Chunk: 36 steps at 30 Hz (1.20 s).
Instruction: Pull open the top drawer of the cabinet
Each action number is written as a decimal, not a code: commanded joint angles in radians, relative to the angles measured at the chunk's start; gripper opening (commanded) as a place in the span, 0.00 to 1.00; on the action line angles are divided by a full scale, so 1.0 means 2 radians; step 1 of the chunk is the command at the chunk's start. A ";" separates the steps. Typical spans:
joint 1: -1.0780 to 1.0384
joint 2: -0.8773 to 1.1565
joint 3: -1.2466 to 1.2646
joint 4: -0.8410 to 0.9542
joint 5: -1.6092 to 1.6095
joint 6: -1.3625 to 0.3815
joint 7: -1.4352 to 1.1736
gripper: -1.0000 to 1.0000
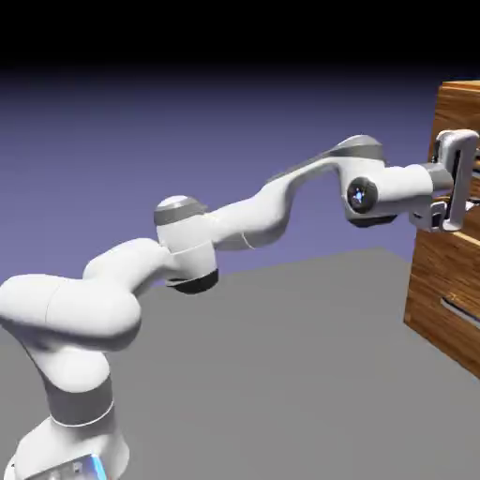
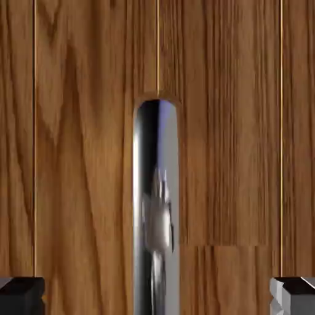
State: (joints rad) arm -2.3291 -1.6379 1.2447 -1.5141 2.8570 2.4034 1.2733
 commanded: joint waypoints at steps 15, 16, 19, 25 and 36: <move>0.033 -0.007 0.000 -0.059 0.002 -0.026 -0.008 0.00; 0.043 -0.008 0.000 -0.077 0.002 -0.034 -0.010 0.00; 0.073 -0.014 0.000 -0.132 0.001 -0.057 -0.016 0.00; 0.135 -0.024 -0.002 -0.240 -0.004 -0.104 -0.027 0.00; 0.253 -0.044 -0.016 -0.439 -0.030 -0.185 -0.043 0.00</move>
State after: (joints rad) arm -1.8226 -1.7268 1.2128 -2.3929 2.7997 2.0334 1.1850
